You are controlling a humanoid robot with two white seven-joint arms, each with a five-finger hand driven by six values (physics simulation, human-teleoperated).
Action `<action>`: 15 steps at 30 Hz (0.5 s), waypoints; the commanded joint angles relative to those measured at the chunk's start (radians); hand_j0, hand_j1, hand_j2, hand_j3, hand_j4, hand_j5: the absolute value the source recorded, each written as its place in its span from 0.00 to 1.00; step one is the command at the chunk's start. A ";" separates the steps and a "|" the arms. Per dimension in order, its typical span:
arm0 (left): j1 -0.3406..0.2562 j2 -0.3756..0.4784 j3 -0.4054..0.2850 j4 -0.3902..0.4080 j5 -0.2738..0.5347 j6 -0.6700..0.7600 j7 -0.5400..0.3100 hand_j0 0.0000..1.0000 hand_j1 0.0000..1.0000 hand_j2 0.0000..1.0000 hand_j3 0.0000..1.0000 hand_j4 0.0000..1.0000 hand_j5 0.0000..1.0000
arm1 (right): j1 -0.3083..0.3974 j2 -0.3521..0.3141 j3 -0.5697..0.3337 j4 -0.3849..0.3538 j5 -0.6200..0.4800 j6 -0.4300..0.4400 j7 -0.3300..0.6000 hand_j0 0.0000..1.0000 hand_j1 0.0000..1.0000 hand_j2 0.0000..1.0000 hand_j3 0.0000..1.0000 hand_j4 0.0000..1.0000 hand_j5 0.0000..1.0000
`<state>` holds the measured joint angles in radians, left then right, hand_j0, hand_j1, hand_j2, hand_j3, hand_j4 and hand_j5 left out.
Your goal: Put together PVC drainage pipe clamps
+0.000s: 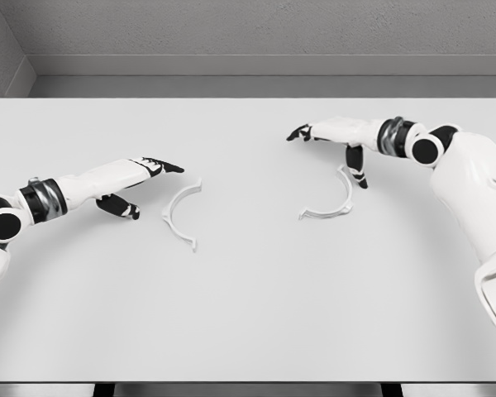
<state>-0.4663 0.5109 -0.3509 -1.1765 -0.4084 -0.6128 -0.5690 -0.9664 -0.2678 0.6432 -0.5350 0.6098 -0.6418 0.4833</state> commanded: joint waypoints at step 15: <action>-0.011 -0.014 0.015 -0.045 -0.007 0.002 -0.006 1.00 1.00 1.00 1.00 1.00 1.00 | -0.020 0.050 0.024 -0.031 -0.205 0.031 0.128 1.00 1.00 1.00 1.00 1.00 1.00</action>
<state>-0.4786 0.4963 -0.3368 -1.2153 -0.4234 -0.6131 -0.5759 -0.9863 -0.2198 0.6710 -0.5607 0.4371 -0.6173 0.5984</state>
